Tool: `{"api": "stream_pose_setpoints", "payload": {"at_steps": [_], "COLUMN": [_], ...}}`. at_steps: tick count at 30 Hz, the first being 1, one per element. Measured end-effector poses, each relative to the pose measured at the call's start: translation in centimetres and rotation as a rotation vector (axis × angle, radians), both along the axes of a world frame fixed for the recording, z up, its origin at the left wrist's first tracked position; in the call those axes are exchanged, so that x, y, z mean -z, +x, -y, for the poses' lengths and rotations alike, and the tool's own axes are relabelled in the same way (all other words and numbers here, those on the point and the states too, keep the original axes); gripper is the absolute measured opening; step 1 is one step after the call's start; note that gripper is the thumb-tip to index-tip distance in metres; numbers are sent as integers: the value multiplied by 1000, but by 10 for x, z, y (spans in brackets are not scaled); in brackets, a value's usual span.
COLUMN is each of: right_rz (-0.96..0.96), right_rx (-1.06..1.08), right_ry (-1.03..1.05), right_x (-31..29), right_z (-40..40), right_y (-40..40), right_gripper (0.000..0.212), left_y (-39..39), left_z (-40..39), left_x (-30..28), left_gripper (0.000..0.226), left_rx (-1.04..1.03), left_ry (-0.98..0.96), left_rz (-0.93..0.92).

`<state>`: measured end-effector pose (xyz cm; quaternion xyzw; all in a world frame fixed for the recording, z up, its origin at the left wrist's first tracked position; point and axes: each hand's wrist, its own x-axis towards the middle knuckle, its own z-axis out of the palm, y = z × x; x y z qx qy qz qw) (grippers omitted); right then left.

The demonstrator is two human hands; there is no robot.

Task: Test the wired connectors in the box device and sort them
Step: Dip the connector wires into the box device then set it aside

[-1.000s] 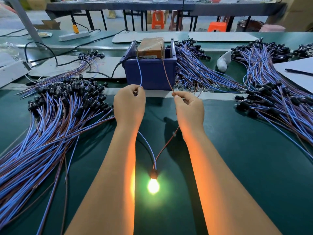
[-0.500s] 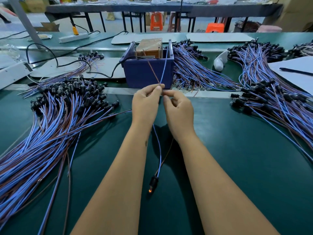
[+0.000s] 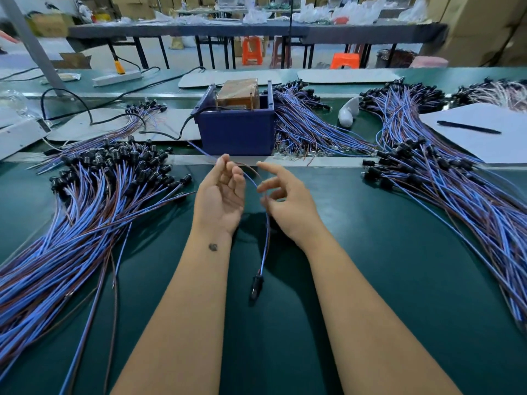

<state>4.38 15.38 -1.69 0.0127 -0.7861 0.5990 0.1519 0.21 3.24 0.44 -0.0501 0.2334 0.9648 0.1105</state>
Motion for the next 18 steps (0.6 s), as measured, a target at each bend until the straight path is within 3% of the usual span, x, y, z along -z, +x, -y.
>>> {"api": "stream_pose_setpoints", "payload": {"at_steps": [3, 5, 7, 10, 14, 18], "right_rz": [-24, 38, 118, 80, -87, -133], "right_rx": [21, -65, -244, -492, -465, -139], "right_ry": [76, -126, -476, -915, -1055, -1076], "right_x": [1, -2, -6, -11, -13, -13], "right_z": [3, 1, -5, -15, -21, -26], "right_y": [0, 1, 2, 3, 1, -1], "right_gripper": [68, 54, 40, 43, 52, 22], "left_y": [1, 0, -1, -3, -2, 8], "left_z": [9, 12, 10, 7, 4, -6], "left_x": [2, 1, 2, 5, 3, 6], "left_gripper": [25, 24, 19, 14, 7, 10], "left_rx": [21, 0, -62, -139, -118, -70], "left_ry": [174, 158, 7, -186, -391, -914], "left_rz": [0, 2, 13, 11, -95, -410]}}
